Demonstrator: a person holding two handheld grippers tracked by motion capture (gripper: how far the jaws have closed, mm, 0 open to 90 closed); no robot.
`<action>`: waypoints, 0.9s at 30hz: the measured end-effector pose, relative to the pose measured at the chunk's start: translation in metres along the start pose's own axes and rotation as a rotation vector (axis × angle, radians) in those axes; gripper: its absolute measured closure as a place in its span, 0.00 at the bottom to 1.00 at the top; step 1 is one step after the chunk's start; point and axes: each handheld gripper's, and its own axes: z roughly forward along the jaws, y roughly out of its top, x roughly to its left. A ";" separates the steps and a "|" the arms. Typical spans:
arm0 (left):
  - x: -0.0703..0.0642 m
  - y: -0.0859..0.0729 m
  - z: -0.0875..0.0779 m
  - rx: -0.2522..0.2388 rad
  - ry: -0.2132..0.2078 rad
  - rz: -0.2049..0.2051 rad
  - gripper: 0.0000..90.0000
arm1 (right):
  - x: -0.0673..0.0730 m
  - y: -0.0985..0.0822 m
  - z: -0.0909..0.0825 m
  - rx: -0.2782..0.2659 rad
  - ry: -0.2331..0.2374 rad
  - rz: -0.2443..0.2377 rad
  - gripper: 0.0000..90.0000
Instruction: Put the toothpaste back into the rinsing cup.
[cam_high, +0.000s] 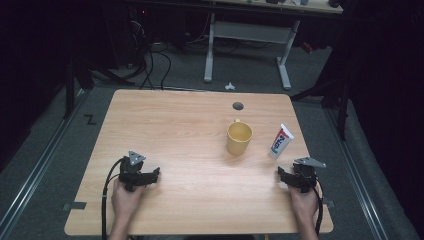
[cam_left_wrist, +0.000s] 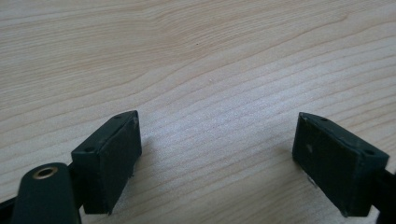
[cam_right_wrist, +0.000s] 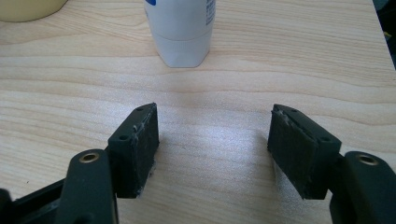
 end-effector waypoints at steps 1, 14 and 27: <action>0.000 0.000 0.000 0.000 0.000 0.000 0.18 | 0.000 0.000 0.000 0.001 0.000 0.001 0.38; 0.000 0.000 0.000 0.000 0.000 -0.001 0.18 | 0.000 0.000 0.000 0.000 0.000 0.000 0.37; 0.000 0.000 0.000 0.001 -0.001 -0.001 0.18 | 0.000 0.000 0.000 0.000 0.005 -0.008 0.36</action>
